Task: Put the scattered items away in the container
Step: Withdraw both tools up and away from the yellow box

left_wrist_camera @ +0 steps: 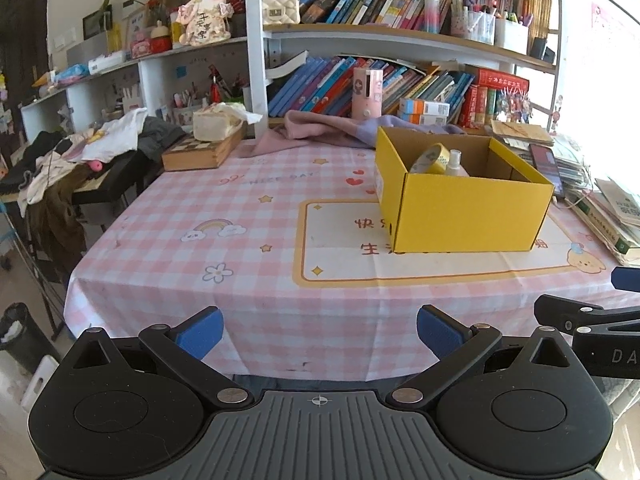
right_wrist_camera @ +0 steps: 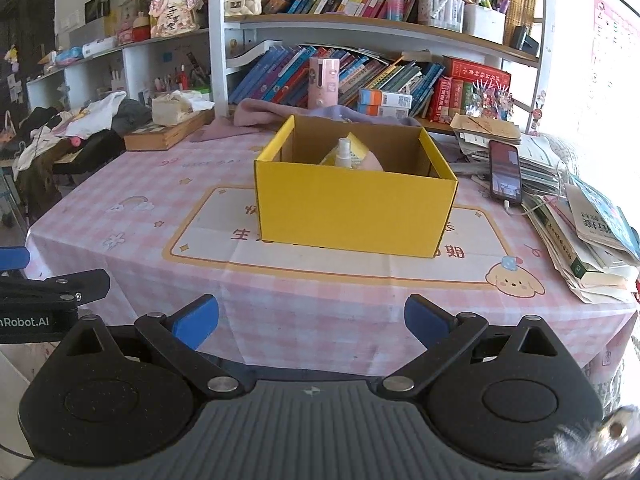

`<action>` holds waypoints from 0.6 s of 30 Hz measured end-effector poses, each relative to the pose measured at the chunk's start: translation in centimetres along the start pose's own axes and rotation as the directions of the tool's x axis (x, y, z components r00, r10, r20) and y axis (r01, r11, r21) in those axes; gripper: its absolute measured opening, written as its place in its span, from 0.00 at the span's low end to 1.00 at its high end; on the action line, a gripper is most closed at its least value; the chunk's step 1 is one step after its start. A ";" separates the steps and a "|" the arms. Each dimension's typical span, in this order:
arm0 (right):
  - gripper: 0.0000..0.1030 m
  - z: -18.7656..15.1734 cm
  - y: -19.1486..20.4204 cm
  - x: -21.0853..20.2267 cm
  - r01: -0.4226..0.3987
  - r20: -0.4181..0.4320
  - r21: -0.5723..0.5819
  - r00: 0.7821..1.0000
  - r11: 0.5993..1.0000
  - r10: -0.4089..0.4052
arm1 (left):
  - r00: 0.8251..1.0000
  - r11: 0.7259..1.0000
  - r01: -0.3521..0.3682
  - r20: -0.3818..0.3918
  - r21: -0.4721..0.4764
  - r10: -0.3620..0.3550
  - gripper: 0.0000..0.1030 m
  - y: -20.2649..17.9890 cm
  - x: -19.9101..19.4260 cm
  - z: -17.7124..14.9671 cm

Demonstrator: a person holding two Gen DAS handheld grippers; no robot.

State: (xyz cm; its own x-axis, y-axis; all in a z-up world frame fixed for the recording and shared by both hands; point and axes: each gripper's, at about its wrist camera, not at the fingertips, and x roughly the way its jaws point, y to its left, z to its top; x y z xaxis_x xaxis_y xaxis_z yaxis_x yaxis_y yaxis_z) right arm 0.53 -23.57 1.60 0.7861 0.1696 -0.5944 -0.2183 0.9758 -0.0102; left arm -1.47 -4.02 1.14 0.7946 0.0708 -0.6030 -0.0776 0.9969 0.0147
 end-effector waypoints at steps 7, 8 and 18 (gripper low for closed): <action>0.98 0.5 0.4 0.3 -0.007 -0.005 -0.015 1.000 1.000 0.007 | 1.000 1.000 0.009 -0.005 0.006 -0.009 1.00 0.2 -0.1 0.0; 0.98 0.5 0.4 0.3 -0.007 -0.006 -0.016 1.000 1.000 0.007 | 1.000 1.000 0.007 -0.006 0.008 -0.007 1.00 0.2 -0.1 0.0; 0.98 0.7 0.6 0.5 -0.008 -0.010 -0.016 1.000 1.000 0.008 | 1.000 1.000 0.017 -0.012 0.012 -0.016 1.00 0.6 0.2 0.0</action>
State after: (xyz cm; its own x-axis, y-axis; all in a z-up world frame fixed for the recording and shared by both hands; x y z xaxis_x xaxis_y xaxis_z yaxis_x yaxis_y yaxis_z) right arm 1.18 -22.77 1.80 0.7784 0.1760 -0.6026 -0.2340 0.9721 -0.0183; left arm -1.33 -3.44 1.07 0.7888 0.0540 -0.6123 -0.0574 0.9983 0.0141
